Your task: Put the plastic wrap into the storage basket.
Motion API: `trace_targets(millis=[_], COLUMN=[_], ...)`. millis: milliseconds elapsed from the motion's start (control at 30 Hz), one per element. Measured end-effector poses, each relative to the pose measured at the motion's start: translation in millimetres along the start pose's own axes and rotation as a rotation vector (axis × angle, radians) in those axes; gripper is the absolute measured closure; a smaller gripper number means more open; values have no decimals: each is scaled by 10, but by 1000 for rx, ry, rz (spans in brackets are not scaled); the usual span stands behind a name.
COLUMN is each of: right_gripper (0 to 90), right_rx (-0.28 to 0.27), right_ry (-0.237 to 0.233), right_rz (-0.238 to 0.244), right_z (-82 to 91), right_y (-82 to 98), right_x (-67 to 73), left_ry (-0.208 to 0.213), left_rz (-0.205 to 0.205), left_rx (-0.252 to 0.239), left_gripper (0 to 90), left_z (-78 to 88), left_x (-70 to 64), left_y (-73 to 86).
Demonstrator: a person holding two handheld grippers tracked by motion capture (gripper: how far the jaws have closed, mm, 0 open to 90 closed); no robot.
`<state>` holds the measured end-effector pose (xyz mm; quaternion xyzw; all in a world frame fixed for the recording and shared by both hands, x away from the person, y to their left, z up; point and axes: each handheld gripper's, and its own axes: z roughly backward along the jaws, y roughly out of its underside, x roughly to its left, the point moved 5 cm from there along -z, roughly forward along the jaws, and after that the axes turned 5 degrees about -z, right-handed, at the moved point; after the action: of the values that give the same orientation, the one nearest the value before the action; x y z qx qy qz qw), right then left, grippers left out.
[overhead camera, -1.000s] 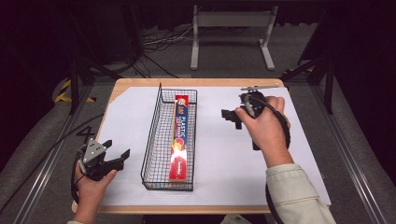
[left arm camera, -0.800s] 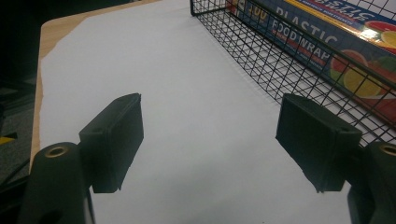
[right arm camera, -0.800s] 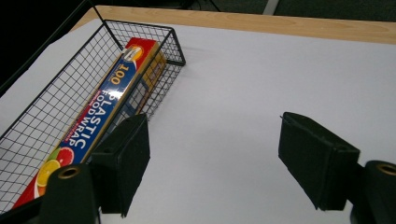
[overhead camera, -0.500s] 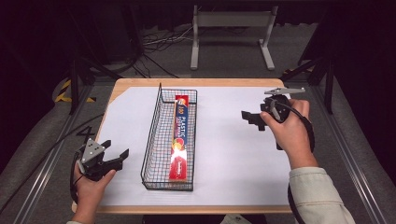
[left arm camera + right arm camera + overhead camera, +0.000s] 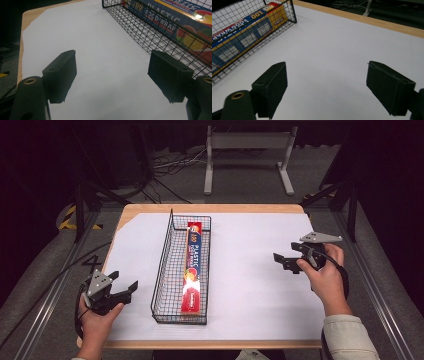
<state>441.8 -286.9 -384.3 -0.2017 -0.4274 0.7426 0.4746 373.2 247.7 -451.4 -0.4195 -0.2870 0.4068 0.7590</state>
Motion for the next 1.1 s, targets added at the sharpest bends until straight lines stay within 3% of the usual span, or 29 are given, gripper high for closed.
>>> trace_targets(millis=[433, 567, 767, 867, 1100], right_gripper=[159, 154, 155, 159, 149], right_rx=[-14, 0, 37, 39, 41], right_ry=[-39, -52, -71, -84, -63], right_rz=[11, -1, 22, 31, 52], right_z=[-21, -57, -115, -122, -120], right_y=[505, 681, 913, 945, 950], right_x=[-149, -174, -170, -156, -119], left_ry=[17, 22, 28, 31, 39], left_rz=[-9, -13, -13, -18, -22], left_rx=[7, 15, 23, 27, 38], left_gripper=[230, 230, 230, 229, 228], left_z=[-18, -35, -55, -63, -88], left_x=[-24, -39, -61, -65, -84], left_y=[53, 81, 108, 115, 122])
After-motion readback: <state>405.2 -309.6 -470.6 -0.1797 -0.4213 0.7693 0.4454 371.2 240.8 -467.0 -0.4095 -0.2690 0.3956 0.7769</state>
